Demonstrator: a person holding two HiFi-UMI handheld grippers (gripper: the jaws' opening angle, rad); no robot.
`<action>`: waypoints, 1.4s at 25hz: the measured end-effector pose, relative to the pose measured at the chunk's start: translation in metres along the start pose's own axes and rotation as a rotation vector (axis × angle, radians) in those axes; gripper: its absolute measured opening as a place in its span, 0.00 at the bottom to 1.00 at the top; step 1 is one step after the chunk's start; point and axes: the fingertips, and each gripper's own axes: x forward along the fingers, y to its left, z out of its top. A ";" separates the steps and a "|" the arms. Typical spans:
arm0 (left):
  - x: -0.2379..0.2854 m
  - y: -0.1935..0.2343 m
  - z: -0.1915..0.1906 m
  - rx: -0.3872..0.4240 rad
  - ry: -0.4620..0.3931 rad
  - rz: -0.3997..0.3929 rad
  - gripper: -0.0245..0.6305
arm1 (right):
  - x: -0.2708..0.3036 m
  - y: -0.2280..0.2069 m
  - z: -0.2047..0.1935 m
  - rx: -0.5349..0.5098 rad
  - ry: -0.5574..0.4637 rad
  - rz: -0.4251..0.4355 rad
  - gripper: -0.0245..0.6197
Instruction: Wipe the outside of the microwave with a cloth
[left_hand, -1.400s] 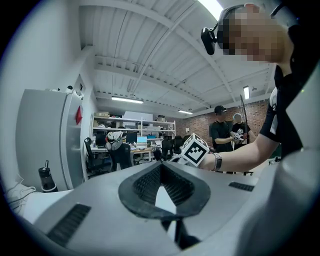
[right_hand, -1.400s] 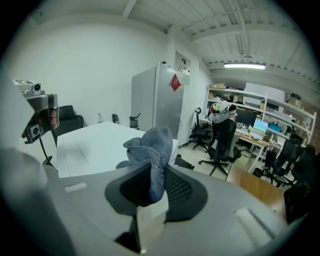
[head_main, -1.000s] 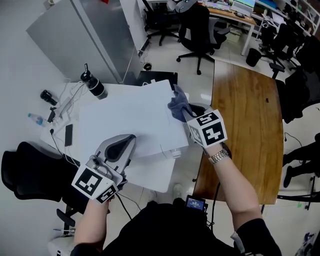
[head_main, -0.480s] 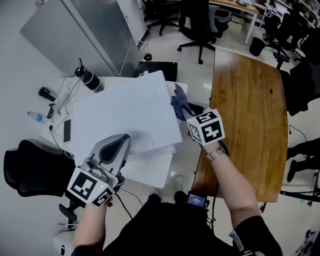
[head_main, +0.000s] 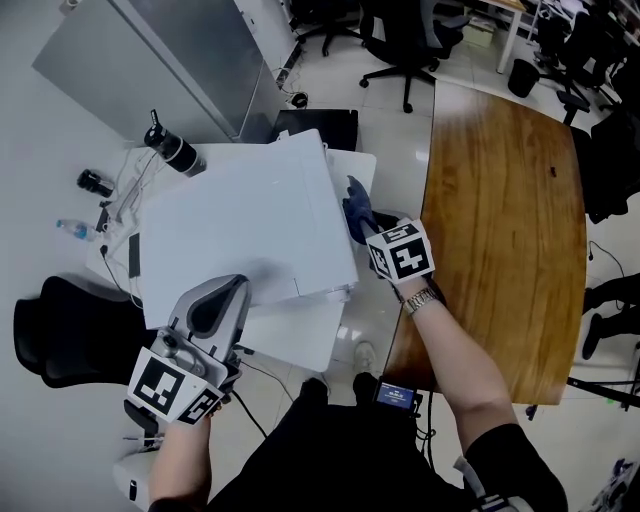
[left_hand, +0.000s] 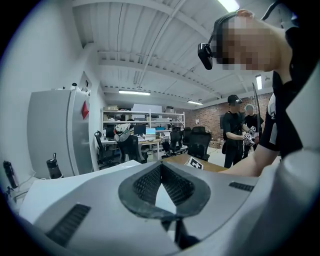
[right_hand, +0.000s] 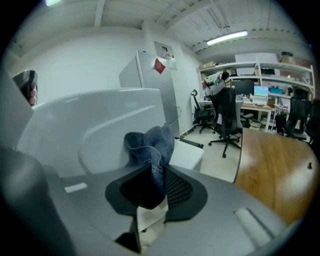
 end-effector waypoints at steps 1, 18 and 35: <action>0.000 -0.001 -0.001 0.001 0.003 0.004 0.04 | 0.004 -0.002 -0.005 0.004 0.010 -0.001 0.15; -0.018 0.009 -0.012 0.003 0.040 0.082 0.04 | 0.052 -0.021 -0.061 0.018 0.155 -0.031 0.15; -0.035 0.013 -0.008 -0.009 -0.015 0.079 0.04 | 0.001 -0.024 -0.049 0.019 0.094 -0.106 0.15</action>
